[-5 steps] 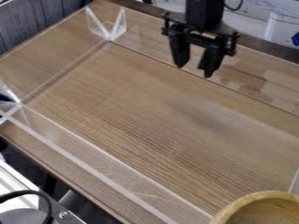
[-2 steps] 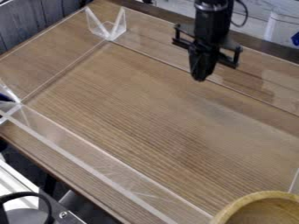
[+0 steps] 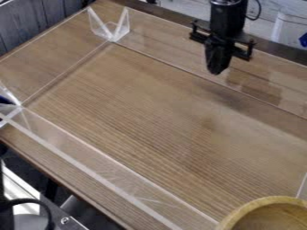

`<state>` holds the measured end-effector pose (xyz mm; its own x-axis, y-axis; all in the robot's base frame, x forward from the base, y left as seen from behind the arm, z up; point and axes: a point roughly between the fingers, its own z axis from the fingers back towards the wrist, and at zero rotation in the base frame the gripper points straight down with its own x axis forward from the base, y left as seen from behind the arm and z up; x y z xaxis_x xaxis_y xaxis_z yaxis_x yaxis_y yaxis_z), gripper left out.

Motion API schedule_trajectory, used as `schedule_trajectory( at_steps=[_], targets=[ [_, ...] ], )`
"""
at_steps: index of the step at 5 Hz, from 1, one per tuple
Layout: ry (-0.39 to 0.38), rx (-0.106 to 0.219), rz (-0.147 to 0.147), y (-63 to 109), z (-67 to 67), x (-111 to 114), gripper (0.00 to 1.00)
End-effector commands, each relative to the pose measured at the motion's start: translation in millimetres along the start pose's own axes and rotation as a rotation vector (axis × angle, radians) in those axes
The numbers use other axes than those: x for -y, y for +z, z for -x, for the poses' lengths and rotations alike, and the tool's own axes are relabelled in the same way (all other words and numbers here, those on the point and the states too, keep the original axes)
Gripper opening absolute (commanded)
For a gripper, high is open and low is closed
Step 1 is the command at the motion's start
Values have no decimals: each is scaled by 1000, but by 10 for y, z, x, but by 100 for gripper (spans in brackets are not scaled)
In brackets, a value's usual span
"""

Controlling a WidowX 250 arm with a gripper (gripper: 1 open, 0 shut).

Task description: Put the green block in the brown bowl

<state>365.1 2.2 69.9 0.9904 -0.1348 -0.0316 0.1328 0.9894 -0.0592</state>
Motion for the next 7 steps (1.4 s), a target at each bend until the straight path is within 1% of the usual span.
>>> schedule_trajectory(
  at_steps=[1,3,4,5,6,7],
  targets=[
    [21,77,6,295,-114,-74,0],
    [-12,72,-46,367,-100,-125,0],
    [-11,73,-42,270,-97,-174,0],
    [-11,74,-39,172,-47,-212,0],
    [-30,70,-53,140,-55,-235,0],
    [-7,61,-47,98,-49,-309,0]
  ],
)
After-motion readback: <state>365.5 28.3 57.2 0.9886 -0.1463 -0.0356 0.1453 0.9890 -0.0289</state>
